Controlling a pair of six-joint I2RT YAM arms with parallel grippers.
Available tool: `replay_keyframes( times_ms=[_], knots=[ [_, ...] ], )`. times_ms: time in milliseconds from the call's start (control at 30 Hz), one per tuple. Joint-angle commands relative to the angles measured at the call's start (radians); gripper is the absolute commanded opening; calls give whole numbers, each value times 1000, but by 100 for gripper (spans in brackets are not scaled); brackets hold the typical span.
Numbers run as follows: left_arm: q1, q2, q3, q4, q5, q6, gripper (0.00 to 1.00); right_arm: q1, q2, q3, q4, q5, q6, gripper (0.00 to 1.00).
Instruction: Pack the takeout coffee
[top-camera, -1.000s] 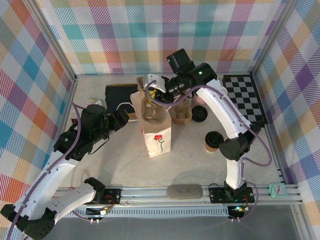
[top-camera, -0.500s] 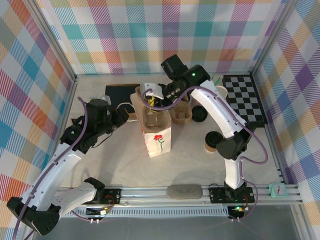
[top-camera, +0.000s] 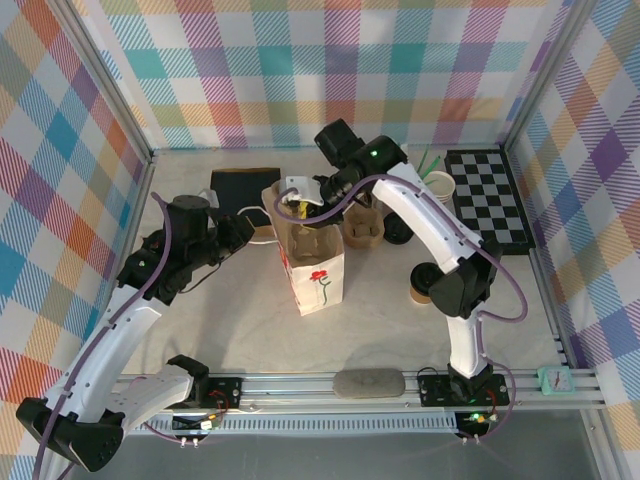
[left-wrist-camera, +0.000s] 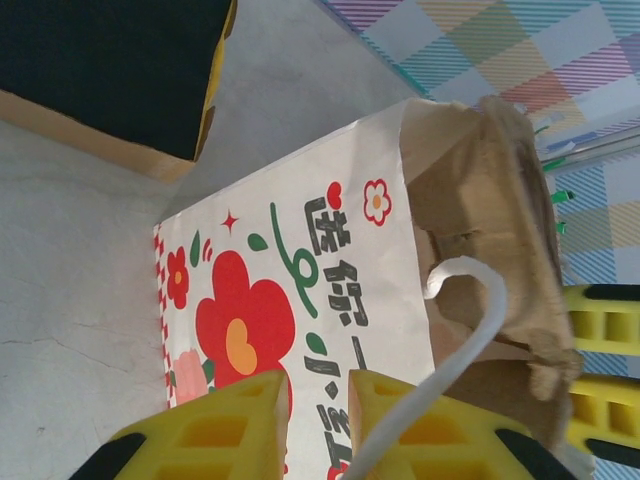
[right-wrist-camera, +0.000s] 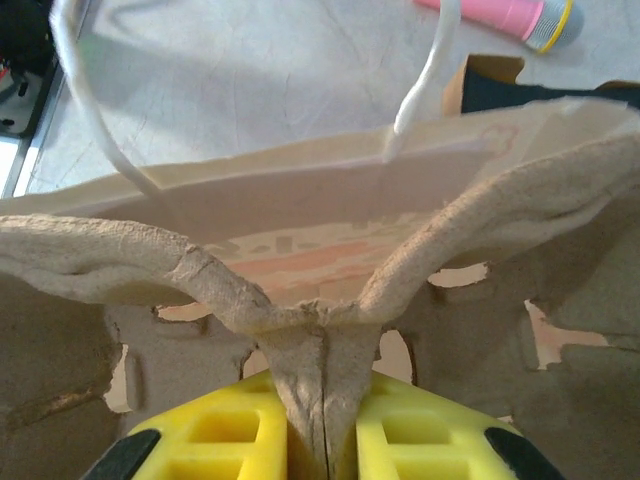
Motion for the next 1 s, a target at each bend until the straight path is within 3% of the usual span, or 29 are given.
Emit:
replay_keyframes(
  times_ms=[0,633,967],
  knots=[
    [17,7,37,20,39,28,23,19,-30,-13,-5,14,-23,19],
    [51,111,119,55,104,80,23,154,-171,-156,-24,274,87,18],
    [51,132,118,69,121,82,23,173,-188,-213,-8,281,117,17]
  ],
)
